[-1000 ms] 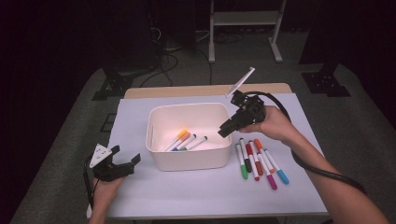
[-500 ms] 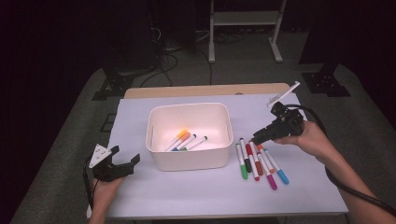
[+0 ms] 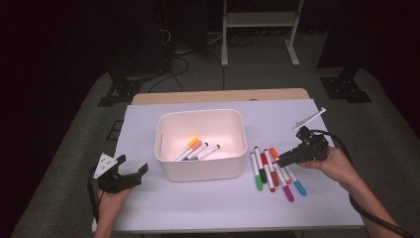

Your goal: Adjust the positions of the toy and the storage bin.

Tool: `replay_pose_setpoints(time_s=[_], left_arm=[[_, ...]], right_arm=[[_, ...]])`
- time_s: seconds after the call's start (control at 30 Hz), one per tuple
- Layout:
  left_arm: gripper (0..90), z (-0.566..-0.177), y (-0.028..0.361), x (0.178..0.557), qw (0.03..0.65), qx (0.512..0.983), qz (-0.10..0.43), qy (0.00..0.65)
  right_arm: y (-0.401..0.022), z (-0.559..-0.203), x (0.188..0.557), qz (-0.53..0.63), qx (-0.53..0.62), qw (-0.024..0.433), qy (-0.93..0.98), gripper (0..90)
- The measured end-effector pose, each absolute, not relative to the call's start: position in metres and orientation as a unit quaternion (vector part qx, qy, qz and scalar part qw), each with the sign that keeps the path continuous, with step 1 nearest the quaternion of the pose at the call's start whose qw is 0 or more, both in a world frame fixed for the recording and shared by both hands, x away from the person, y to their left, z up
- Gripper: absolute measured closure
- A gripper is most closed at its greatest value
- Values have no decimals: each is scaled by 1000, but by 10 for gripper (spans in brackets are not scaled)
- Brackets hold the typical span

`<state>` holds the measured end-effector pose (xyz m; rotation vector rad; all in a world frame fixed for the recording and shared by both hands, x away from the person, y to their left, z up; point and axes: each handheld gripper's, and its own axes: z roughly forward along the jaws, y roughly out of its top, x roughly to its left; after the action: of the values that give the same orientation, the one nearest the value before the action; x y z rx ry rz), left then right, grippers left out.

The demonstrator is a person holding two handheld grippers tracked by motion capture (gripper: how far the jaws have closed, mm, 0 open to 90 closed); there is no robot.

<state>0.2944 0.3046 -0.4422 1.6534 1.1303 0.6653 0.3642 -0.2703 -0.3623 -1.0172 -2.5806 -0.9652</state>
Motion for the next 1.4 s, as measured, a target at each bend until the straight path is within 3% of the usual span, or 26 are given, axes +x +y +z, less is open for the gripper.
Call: replay_pose_setpoints(time_s=[0.57, 1.4], left_arm=[[27, -443, 304, 295, 492, 682, 269, 470], [26, -442, 305, 294, 495, 680, 271, 468]], right_arm=[[-303, -421, 357, -288, -410, 84, -861, 646], [-308, -429, 353, -219, -443, -4, -869, 719]])
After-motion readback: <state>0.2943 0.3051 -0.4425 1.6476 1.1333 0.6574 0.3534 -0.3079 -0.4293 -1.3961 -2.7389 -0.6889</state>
